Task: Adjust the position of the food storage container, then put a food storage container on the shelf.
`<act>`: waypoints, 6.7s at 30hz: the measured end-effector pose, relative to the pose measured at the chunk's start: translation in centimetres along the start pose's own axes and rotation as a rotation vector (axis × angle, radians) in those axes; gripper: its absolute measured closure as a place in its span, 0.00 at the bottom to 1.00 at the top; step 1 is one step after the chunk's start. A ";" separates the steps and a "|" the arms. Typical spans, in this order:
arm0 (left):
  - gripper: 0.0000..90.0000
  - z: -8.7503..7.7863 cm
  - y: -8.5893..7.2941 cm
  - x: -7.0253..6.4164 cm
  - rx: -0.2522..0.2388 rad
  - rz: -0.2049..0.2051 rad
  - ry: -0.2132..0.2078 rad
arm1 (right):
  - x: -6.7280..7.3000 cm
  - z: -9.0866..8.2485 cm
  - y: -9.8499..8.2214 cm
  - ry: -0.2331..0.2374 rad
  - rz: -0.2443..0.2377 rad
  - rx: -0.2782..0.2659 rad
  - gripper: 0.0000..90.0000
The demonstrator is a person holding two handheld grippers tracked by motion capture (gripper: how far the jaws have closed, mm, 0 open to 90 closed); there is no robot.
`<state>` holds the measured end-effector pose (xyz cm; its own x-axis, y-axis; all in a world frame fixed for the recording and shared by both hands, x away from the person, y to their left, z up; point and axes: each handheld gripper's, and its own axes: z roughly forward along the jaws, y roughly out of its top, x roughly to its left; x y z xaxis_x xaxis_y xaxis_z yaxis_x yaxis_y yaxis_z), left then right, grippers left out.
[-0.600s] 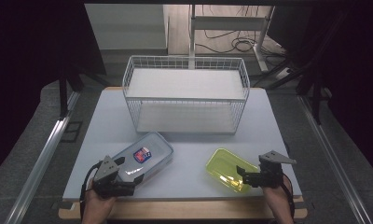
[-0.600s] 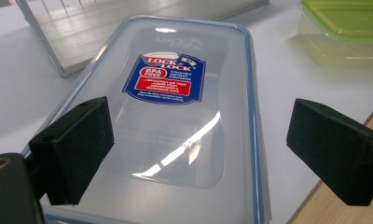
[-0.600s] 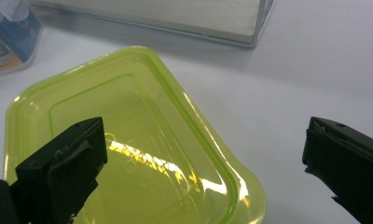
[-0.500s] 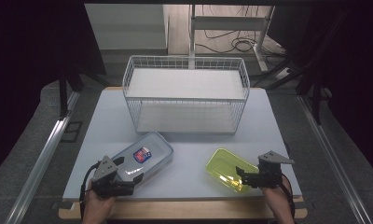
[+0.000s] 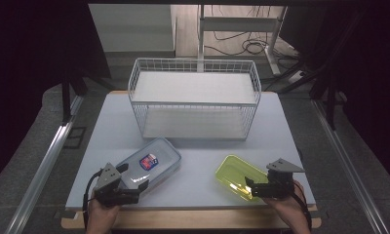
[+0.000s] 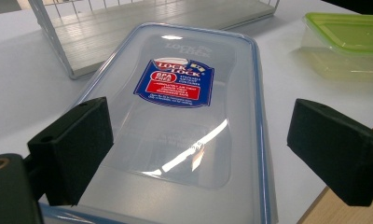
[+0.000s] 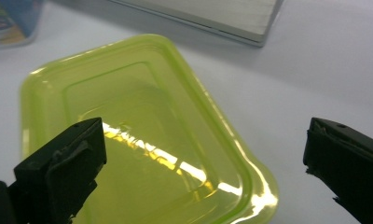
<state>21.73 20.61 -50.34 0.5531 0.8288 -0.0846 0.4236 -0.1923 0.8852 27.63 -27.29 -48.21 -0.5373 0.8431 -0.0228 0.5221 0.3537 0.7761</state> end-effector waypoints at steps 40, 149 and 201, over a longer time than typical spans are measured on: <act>0.08 -0.1 -0.2 0.5 0.000 -0.029 -0.007 | 5.1 -0.8 -0.7 0.261 -0.229 0.198 1.00; 0.96 2.0 -1.0 6.1 0.287 -0.137 0.177 | 9.1 15.3 11.2 0.281 -0.219 0.086 0.96; 0.24 6.3 2.7 2.8 0.284 -0.031 -0.007 | 2.8 4.1 4.1 0.113 -0.141 0.074 0.56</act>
<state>28.98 19.10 -51.06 0.5411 0.8332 -0.1135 0.6240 -0.3074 0.7184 30.99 -21.87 -47.65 -0.6774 0.7336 -0.0542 0.4813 0.4977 0.7216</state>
